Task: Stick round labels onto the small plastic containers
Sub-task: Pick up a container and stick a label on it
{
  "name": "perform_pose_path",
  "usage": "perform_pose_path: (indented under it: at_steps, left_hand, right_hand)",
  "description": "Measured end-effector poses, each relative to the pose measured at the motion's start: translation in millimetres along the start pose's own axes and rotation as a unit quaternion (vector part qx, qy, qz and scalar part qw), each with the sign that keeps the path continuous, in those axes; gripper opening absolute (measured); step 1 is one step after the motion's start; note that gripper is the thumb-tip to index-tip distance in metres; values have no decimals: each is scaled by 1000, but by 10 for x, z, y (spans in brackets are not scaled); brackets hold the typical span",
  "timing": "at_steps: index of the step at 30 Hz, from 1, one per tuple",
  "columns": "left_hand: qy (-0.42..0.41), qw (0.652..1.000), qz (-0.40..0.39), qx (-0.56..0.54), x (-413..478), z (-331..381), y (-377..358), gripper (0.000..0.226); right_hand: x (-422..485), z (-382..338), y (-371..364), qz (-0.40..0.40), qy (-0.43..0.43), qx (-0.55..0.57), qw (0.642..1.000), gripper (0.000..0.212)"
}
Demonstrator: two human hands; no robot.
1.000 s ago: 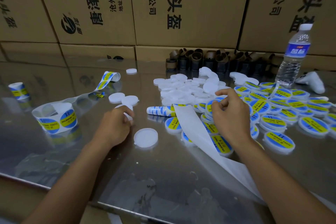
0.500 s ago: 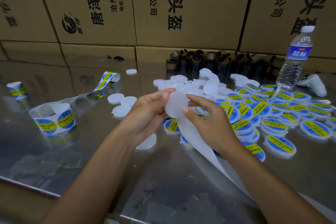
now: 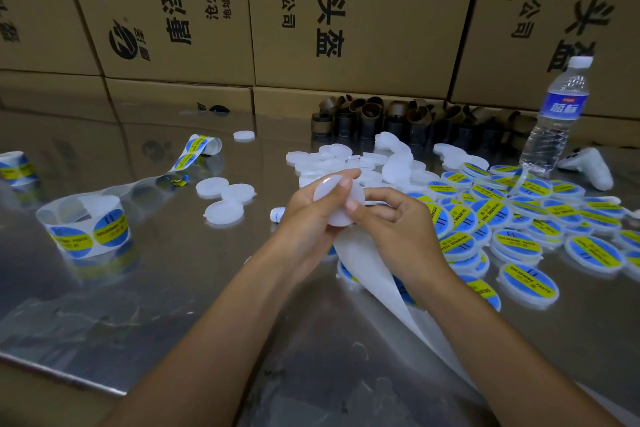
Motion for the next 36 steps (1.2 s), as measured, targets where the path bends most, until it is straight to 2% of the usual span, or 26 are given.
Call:
perform_pose_path:
  at_steps: [3,5,9,12,14,20,27,30,36]
  left_hand:
    - [2,1000,8,-20,-2,-13,28,16]
    - [-10,999,21,-28,3,11,66,15]
    - [-24,997,41,-67,8,68,146,15]
    - [-25,994,44,-92,5,80,163,16]
    - [-29,993,51,-99,2,81,182,17]
    - [-37,989,90,-109,0,83,245,19]
    - [-62,978,194,-40,1,95,340,12]
    - [-25,983,183,3,-22,63,333,9]
    - [86,989,100,72,-35,-46,268,30]
  right_hand:
    - [-3,6,-4,0,-1,-24,1000,7]
    - [6,-2,41,39,17,-49,998,3]
    - [17,35,140,125,57,-207,969,8]
    - [17,99,107,101,72,-346,930,16]
    - [20,132,75,77,71,-387,916,23]
    - [25,161,37,29,27,-291,956,35]
    - [57,58,173,81,31,-133,987,33]
    - [76,38,226,106,29,-83,990,31]
    - [69,26,293,150,22,-51,987,23]
Point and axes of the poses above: each hand's wrist, its own x-axis towards the middle knuckle, its own y-axis out of the back of the hand, z = x × y, the point moved 4 cm from there along x, towards the middle knuckle, and after that the axes turned 13 degrees about -x, right-handed, at the moved point
